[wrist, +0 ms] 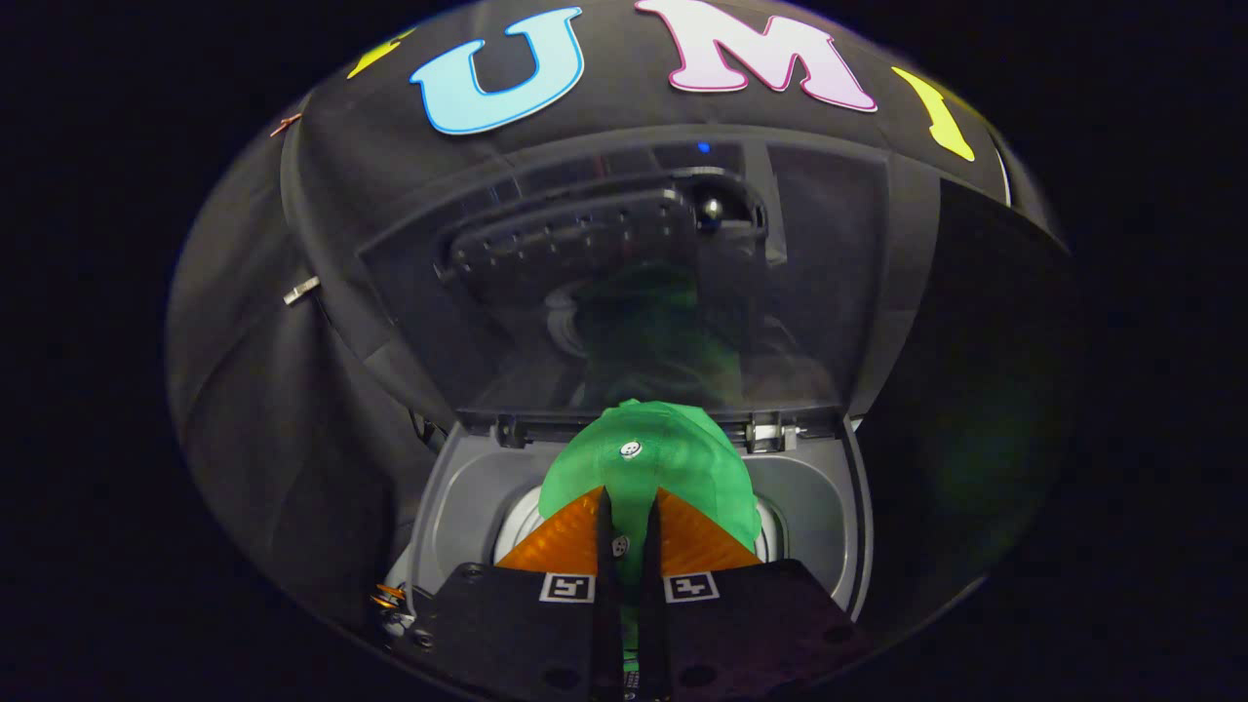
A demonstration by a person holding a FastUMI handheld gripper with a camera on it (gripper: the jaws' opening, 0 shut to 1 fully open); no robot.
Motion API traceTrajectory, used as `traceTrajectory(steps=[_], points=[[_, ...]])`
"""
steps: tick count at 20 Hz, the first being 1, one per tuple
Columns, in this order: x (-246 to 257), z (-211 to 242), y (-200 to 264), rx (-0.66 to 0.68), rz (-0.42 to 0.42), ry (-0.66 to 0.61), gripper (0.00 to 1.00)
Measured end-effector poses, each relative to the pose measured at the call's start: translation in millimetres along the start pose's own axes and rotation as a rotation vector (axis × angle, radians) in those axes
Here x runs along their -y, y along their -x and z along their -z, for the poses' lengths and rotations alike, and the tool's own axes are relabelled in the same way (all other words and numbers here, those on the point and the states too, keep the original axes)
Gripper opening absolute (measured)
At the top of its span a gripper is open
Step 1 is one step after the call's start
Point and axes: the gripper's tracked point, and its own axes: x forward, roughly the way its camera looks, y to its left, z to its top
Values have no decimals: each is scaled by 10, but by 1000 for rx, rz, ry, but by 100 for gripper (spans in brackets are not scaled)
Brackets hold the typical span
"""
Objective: Put the clothes into the washing machine and then close the washing machine lid.
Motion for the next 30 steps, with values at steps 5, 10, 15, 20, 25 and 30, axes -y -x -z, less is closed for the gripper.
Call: traceTrajectory(steps=[5,10,15,20,25,30], points=[[-23,80,-186,27,11,32,11],[-21,97,-240,68,48,59,41],[61,199,-211,41,61,32,100],[107,136,-58,66,56,24,100],[90,-76,282,134,56,54,100],[-62,-443,724,251,14,86,100]])
